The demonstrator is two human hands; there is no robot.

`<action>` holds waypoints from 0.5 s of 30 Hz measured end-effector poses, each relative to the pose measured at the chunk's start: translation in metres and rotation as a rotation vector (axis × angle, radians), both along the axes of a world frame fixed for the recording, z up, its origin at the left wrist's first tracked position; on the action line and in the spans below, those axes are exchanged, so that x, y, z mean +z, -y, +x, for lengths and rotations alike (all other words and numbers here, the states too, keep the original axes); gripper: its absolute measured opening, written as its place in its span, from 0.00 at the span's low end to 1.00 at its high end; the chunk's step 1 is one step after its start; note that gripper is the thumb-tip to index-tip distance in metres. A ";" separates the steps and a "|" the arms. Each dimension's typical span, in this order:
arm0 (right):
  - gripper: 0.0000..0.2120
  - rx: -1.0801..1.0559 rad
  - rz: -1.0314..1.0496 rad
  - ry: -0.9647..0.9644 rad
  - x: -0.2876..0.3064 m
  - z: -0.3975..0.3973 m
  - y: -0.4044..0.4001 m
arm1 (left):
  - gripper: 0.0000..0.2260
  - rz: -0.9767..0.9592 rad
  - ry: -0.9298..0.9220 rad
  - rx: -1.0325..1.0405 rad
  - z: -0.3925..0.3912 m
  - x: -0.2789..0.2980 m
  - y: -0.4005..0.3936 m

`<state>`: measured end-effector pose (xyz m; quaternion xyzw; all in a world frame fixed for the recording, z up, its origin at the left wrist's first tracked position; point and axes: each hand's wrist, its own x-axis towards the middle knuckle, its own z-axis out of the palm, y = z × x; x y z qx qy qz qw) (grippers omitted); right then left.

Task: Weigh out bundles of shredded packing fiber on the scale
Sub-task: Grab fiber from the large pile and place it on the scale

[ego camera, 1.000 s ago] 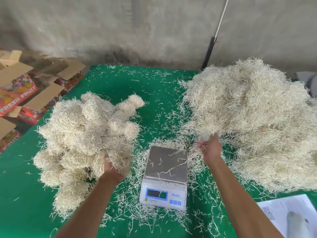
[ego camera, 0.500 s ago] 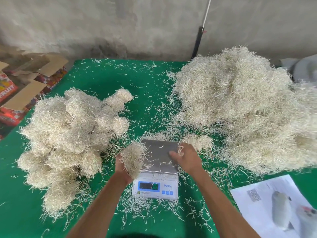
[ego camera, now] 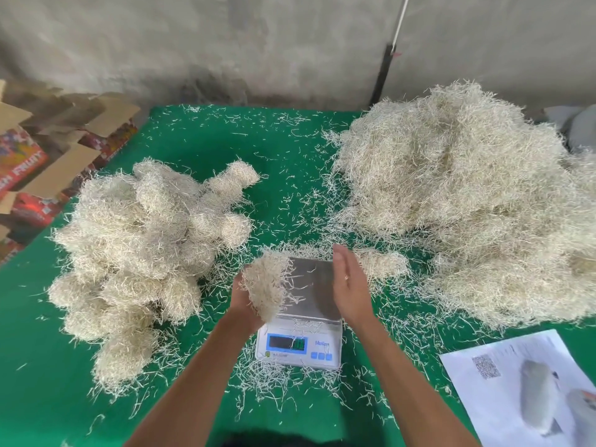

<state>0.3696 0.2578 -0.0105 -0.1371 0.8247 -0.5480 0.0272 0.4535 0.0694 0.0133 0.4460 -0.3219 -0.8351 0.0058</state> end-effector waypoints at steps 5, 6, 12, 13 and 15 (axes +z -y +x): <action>0.32 0.389 0.078 -0.001 0.018 0.017 0.035 | 0.13 -0.421 -0.152 -0.593 -0.021 0.011 -0.011; 0.34 0.403 0.189 -0.082 0.018 0.017 0.041 | 0.19 -0.355 -0.178 -0.585 -0.018 0.018 -0.010; 0.30 0.160 0.485 -0.291 0.014 -0.006 0.041 | 0.31 -0.089 -0.087 -0.508 -0.020 0.013 0.001; 0.32 0.139 0.512 -0.334 0.012 -0.008 0.039 | 0.26 -0.207 -0.050 -0.497 -0.017 0.012 0.001; 0.33 0.202 0.561 -0.366 0.006 -0.009 0.036 | 0.16 -0.395 0.001 -0.433 -0.014 0.008 0.002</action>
